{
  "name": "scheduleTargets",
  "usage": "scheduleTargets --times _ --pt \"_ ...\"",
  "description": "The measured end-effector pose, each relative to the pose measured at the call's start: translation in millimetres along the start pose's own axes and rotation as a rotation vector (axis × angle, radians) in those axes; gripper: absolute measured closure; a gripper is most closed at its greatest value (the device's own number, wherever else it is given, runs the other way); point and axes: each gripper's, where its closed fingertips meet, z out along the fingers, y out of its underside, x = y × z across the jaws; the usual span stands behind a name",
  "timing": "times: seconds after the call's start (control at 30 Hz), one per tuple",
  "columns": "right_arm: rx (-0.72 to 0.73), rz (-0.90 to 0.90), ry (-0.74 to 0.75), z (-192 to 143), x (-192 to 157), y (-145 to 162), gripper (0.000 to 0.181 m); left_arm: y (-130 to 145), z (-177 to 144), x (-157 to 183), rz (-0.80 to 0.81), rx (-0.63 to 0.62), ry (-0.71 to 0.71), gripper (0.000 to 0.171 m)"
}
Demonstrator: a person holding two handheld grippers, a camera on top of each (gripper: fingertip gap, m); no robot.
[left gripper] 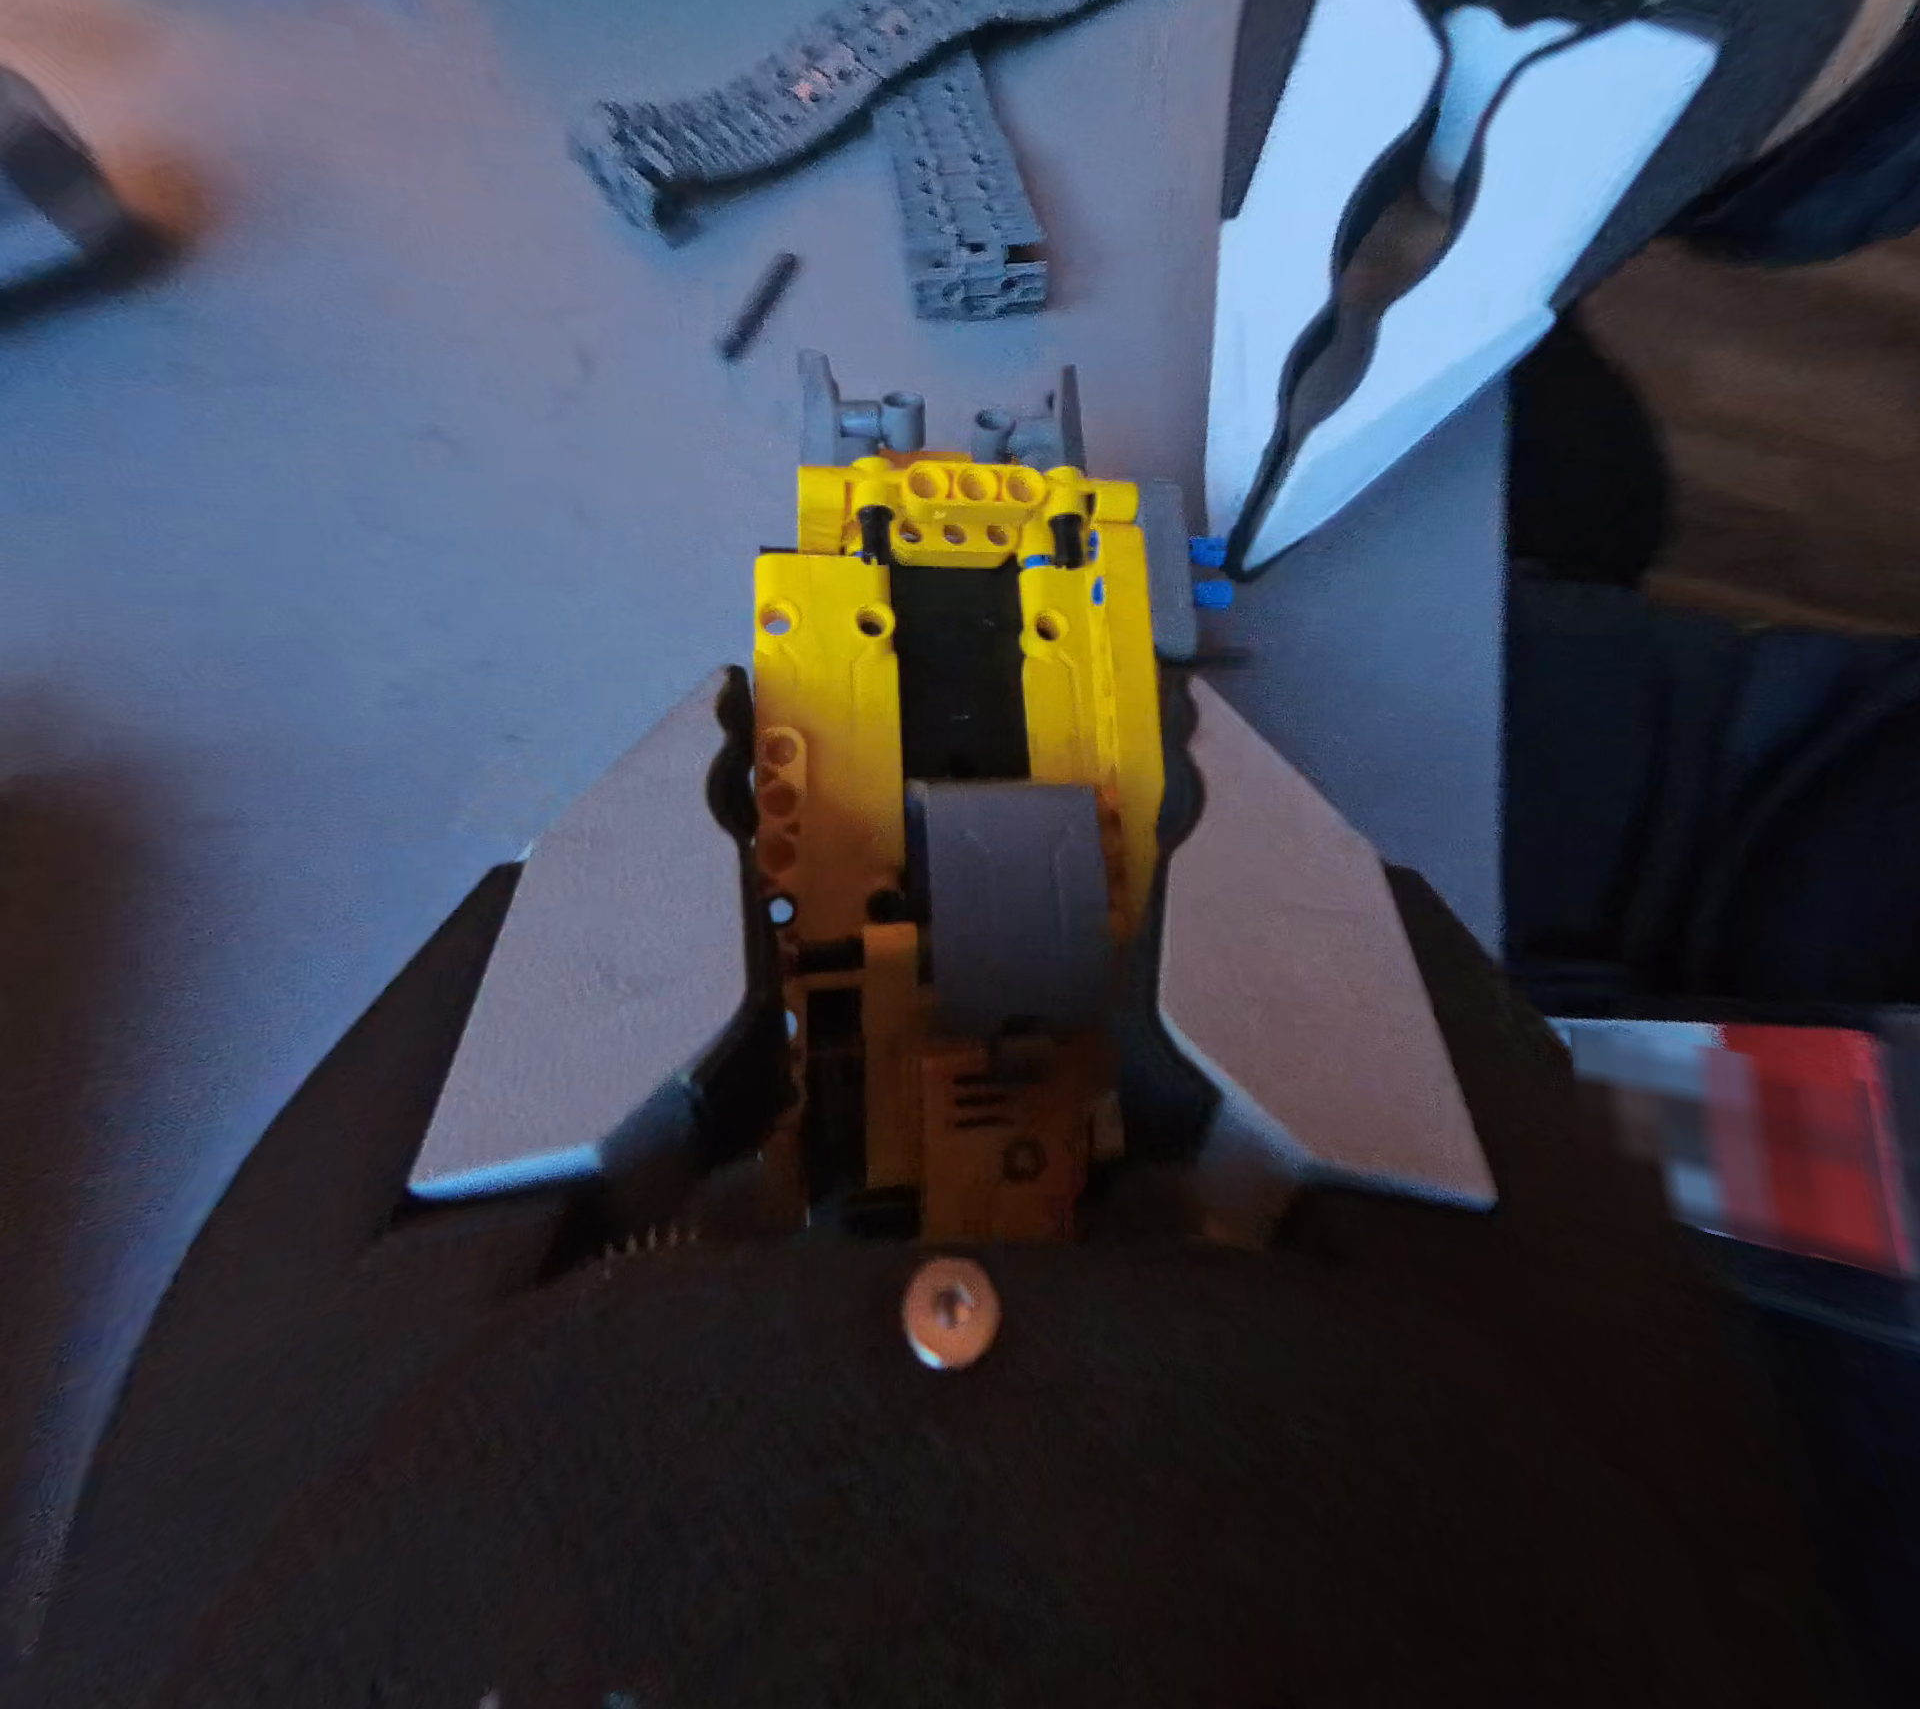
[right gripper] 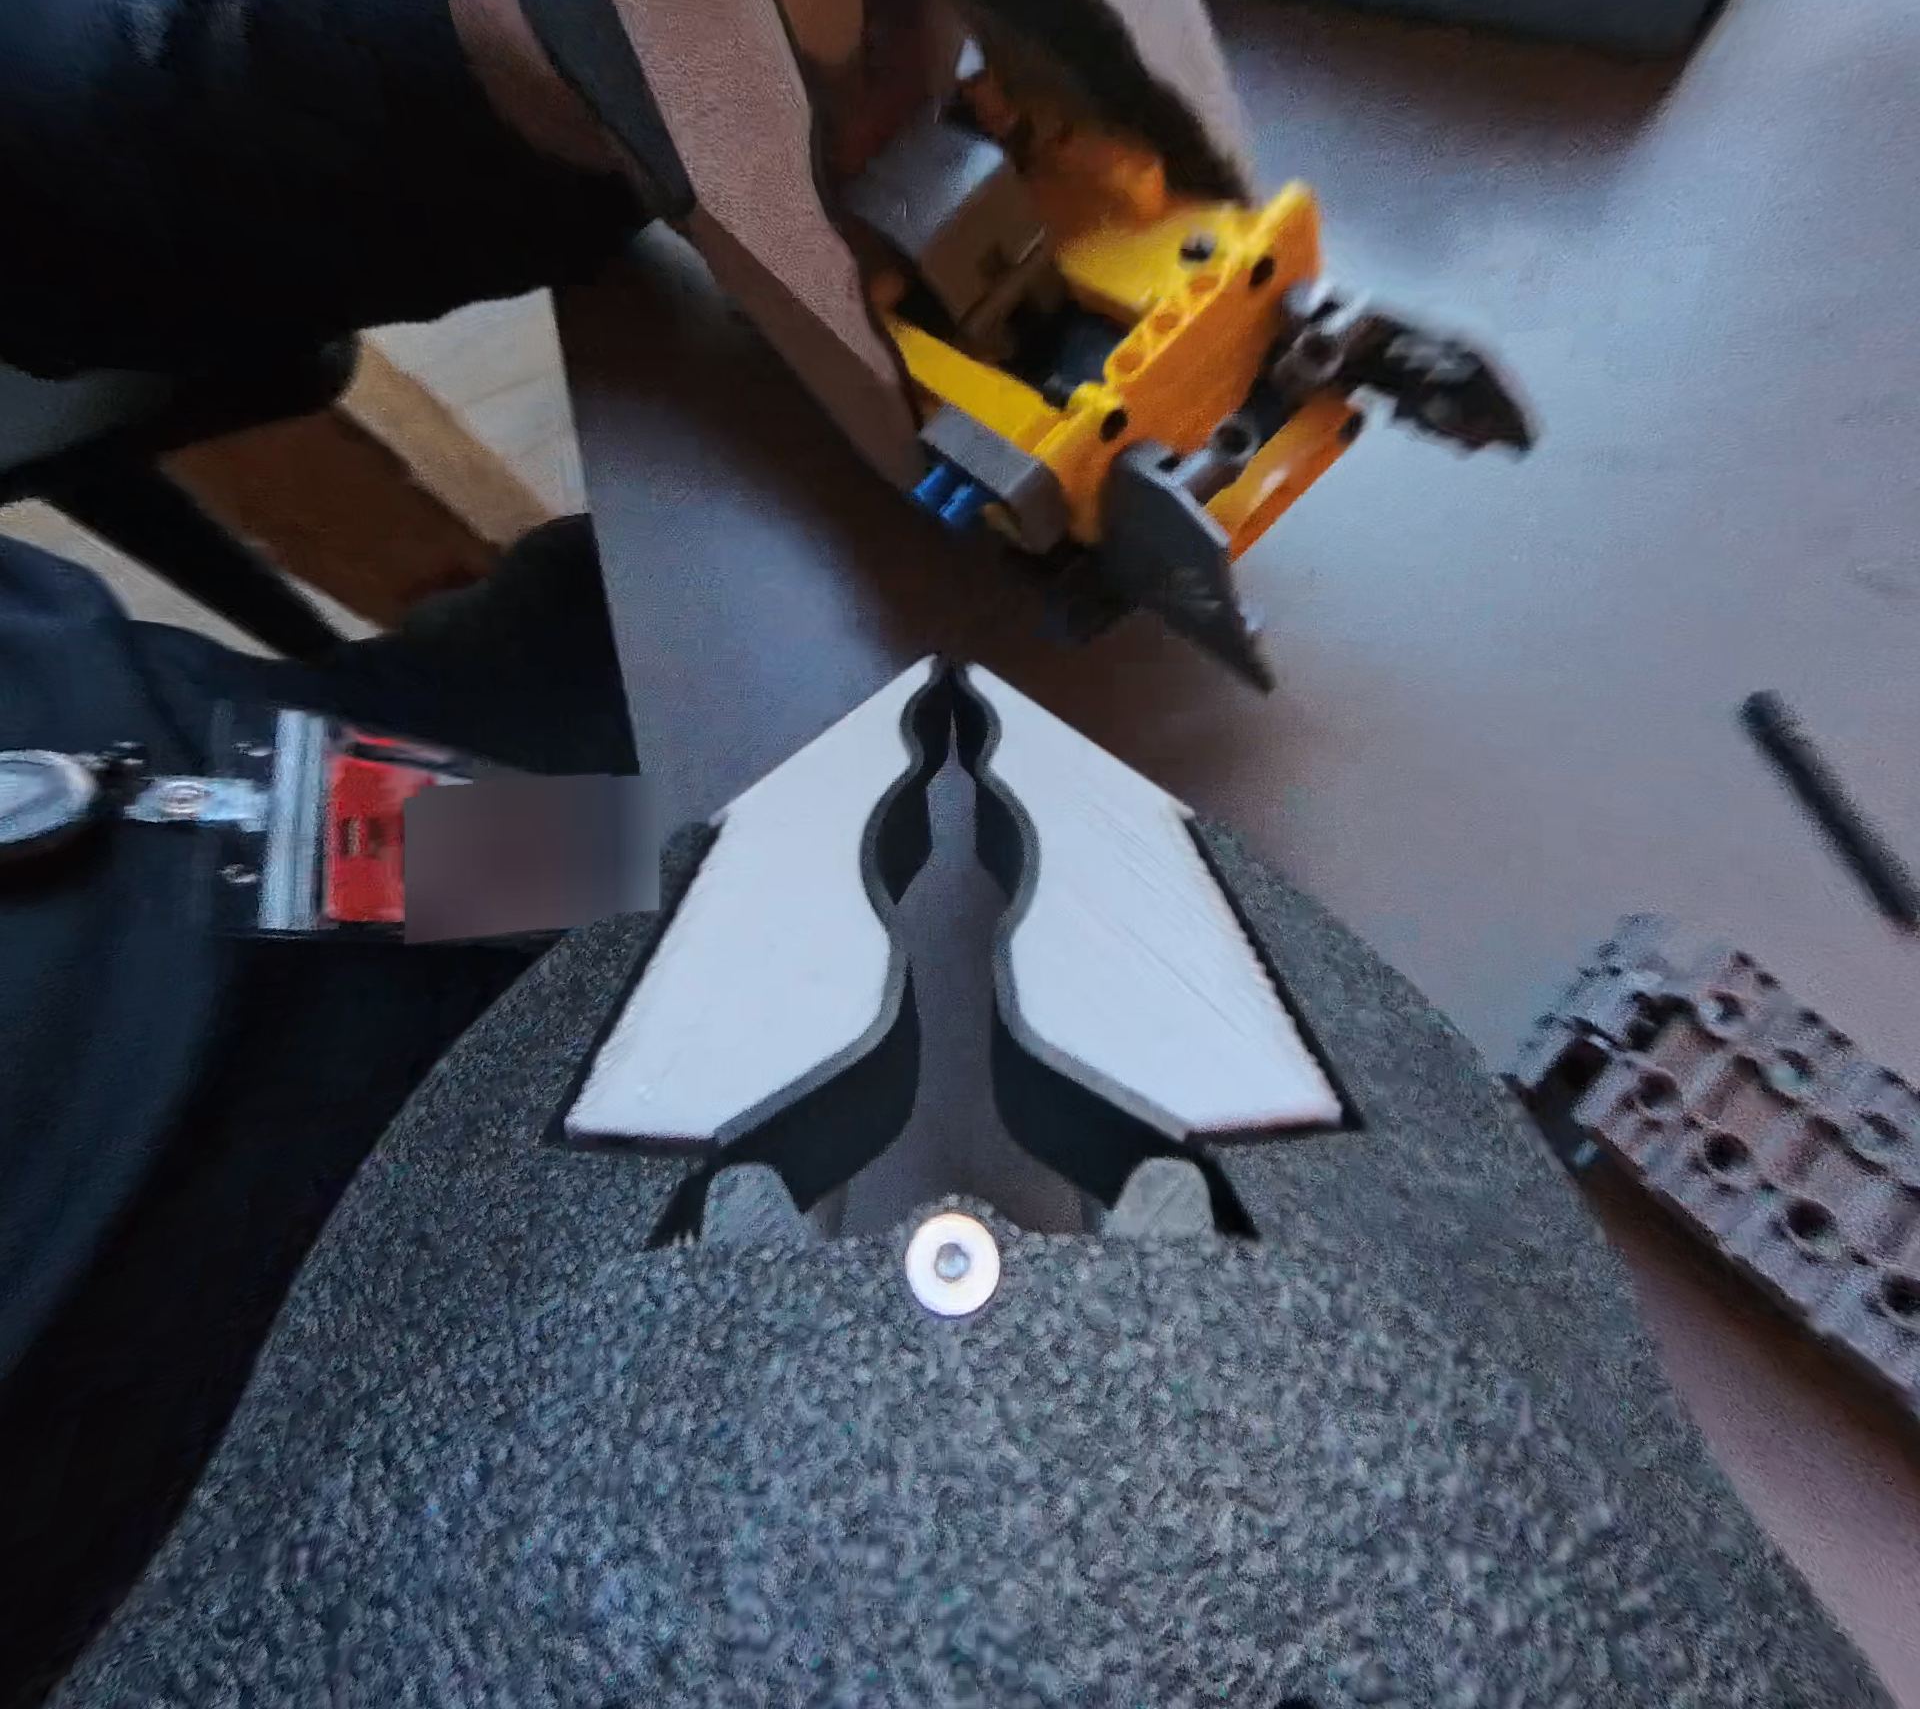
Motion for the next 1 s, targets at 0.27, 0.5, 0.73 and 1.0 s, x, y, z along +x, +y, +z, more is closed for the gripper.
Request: scheduleTargets --times 0.27,0.5,0.73,1.0 --pt "0.077 -0.078 0.193 -30.1 31.8 -7.0 0.16 3.1 -3.3 11.4 -0.003 0.02 0.171 0.094" --pt "-0.032 -0.116 -0.001 -0.3 9.7 2.8 0.177 13.6 4.1 17.3 0.219 -0.196 0.192 0.093" --pt "-0.041 -0.164 -0.065 3.8 6.6 1.6 0.176 25.3 17.4 17.8 0.252 -0.309 0.164 0.084" --pt "-0.079 -0.571 -0.032 -0.1 -11.1 14.3 0.181 26.5 17.5 28.2 0.304 -0.307 0.266 0.08"
